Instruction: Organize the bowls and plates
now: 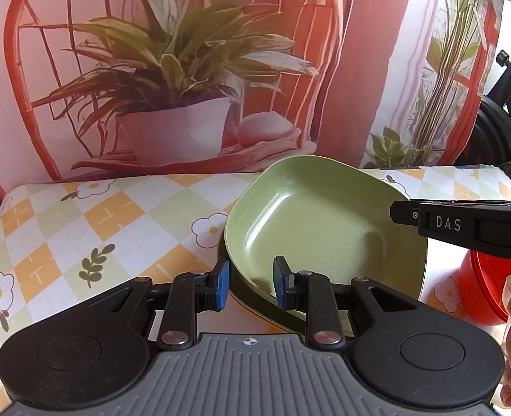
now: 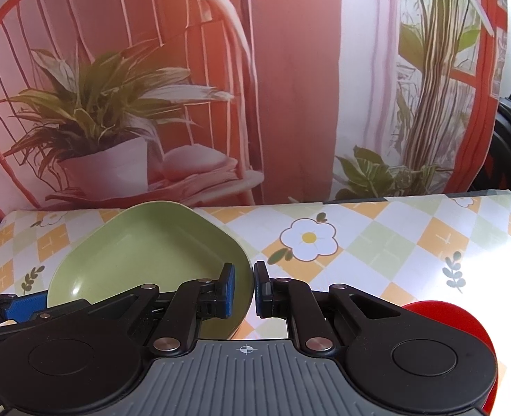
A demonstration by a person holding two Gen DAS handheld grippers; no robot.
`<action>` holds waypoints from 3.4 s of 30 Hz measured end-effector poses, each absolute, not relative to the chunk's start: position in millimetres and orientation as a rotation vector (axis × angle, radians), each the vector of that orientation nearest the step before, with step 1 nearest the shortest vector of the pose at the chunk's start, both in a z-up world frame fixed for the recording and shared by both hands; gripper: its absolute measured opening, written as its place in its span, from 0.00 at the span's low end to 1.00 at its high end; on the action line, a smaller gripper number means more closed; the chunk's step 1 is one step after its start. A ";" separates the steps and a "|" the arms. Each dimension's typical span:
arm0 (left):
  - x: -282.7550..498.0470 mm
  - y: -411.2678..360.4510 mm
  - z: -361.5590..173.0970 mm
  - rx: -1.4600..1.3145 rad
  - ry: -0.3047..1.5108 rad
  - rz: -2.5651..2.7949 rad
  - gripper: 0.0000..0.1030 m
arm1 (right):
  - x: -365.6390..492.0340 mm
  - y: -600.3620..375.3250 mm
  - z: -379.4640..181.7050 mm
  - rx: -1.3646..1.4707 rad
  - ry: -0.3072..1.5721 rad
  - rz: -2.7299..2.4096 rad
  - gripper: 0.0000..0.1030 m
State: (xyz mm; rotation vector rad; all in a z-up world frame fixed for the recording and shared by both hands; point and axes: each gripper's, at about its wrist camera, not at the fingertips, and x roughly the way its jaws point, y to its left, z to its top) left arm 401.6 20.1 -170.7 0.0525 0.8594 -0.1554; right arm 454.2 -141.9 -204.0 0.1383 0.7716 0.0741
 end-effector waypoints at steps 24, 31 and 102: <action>392.1 30.6 -174.6 -0.010 0.872 -0.135 0.31 | 436.5 -137.0 -202.2 0.124 0.786 0.101 0.13; 389.5 34.0 -169.3 -0.038 0.865 -0.122 0.31 | 421.3 -133.0 -190.4 0.130 0.751 0.131 0.13; 362.8 -130.2 -186.6 -0.028 0.912 -0.470 0.36 | 318.1 -308.1 -237.4 0.412 0.634 -0.043 0.21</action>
